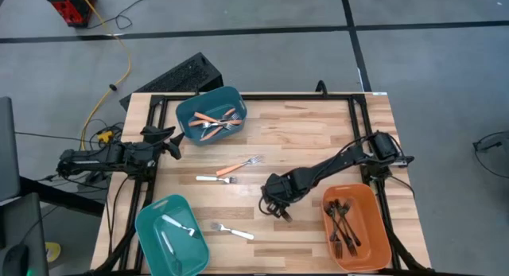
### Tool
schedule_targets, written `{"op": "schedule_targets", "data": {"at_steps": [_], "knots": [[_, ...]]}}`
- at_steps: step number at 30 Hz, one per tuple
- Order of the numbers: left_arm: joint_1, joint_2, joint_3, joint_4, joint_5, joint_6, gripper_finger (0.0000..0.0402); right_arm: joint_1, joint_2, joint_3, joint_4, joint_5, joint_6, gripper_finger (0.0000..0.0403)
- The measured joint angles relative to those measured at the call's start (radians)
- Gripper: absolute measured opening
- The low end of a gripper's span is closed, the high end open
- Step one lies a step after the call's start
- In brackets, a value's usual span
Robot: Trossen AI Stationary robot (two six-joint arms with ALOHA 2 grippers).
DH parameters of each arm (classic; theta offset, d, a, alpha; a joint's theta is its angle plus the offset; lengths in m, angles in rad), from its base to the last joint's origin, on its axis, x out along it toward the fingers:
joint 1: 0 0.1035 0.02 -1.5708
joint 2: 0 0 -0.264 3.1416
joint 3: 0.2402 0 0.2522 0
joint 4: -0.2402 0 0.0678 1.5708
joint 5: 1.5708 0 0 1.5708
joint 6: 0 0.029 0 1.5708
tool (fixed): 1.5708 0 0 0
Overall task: Sort silverware by color (type)
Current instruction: Put the black fork into the orange bin
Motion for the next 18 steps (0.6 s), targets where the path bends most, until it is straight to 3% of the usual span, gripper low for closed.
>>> {"op": "schedule_targets", "data": {"at_steps": [18], "knots": [[0.0,0.0,0.0,-0.016,0.006,-0.006,0.0235,0.012,-0.028,0.02,0.02,0.039,-0.017,0.023]]}}
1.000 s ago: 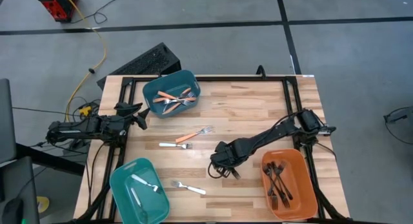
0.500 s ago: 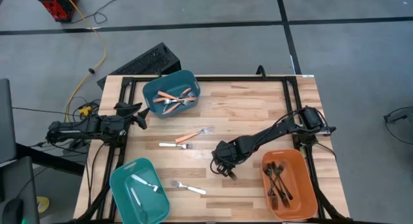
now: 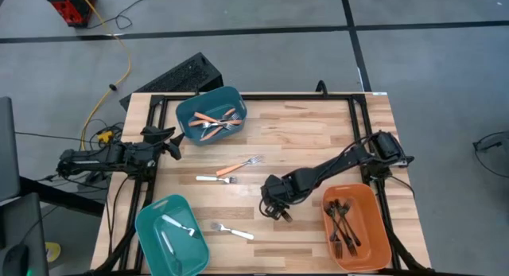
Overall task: Sort silverware by color (type)
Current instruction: Put the black fork into the orange bin
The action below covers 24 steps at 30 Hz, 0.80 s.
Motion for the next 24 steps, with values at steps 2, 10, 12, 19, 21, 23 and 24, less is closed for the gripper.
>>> {"op": "schedule_targets", "data": {"at_steps": [2,10,12,19,21,23,24], "knots": [[0.0,0.0,0.0,0.0,0.0,0.0,0.0235,0.005,0.011,0.0,-0.002,0.019,0.001,0.023],[0.0,0.0,0.0,0.0,0.027,0.0,0.0235,0.03,0.043,-0.002,0.019,0.085,-0.031,0.023],[0.0,0.0,0.0,0.0,0.028,0.0,0.0235,0.042,0.055,0.001,0.049,0.086,-0.027,0.023],[0.0,0.0,0.0,-0.001,0.044,0.0,0.0235,0.074,0.073,0.003,0.024,0.118,0.029,0.023],[0.0,0.0,0.0,0.0,0.044,0.0,0.0235,0.081,0.075,0.004,0.006,0.123,0.034,0.023],[0.0,0.0,0.0,-0.001,0.043,0.0,0.0235,0.084,0.075,0.004,-0.004,0.126,0.035,0.023],[0.0,0.0,0.0,-0.002,0.044,0.0,0.0235,0.088,0.075,0.004,-0.01,0.127,0.037,0.0229]]}}
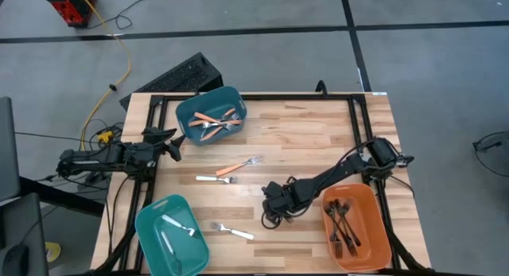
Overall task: Sort silverware by color (type)
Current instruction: Put the black fork into the orange bin
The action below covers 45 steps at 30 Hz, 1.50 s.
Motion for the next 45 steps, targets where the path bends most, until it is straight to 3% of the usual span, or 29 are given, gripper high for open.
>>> {"op": "schedule_targets", "data": {"at_steps": [7,18,24,35,45], "knots": [[0.0,0.0,0.0,0.0,-0.001,0.0,0.0235,0.008,0.001,-0.001,-0.028,-0.035,0.008,0.0193],[0.0,0.0,0.0,-0.001,-0.002,0.002,0.0235,-0.01,0.001,-0.003,-0.049,-0.053,-0.029,0.0068],[0.0,0.0,0.0,-0.001,-0.003,0.002,0.0235,-0.033,-0.001,-0.003,-0.045,-0.081,-0.086,0.0025],[0.0,0.0,0.0,-0.002,-0.003,0.002,0.0235,-0.057,-0.023,-0.006,-0.033,-0.102,-0.198,0.0024],[0.0,0.0,0.0,-0.001,-0.003,0.002,0.0235,-0.097,-0.138,-0.007,-0.063,-0.083,-0.299,0.0024]]}}
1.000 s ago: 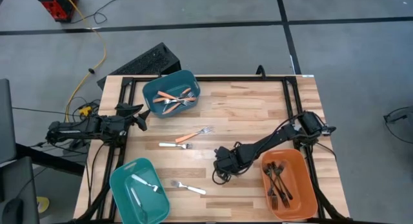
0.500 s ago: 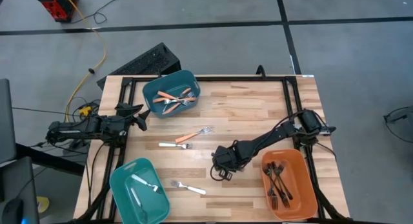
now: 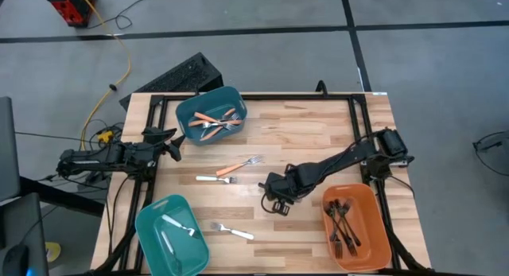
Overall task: Sort silverware by color (type)
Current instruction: Put the black fork into the orange bin
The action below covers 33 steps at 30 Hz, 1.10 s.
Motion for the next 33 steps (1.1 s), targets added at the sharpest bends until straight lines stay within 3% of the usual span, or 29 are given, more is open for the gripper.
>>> {"op": "schedule_targets", "data": {"at_steps": [16,24,33], "knots": [[0.0,0.0,0.0,0.0,-0.008,0.0,0.0235,-0.102,-0.205,0.002,-0.081,0.024,-0.131,0.0026],[0.0,0.0,0.0,0.0,-0.016,-0.001,0.0235,-0.166,-0.305,0.002,-0.101,0.084,-0.011,0.0026],[0.0,0.0,0.0,0.0,-0.023,-0.001,0.0235,-0.217,-0.399,0.003,-0.176,0.151,0.012,0.0025]]}}
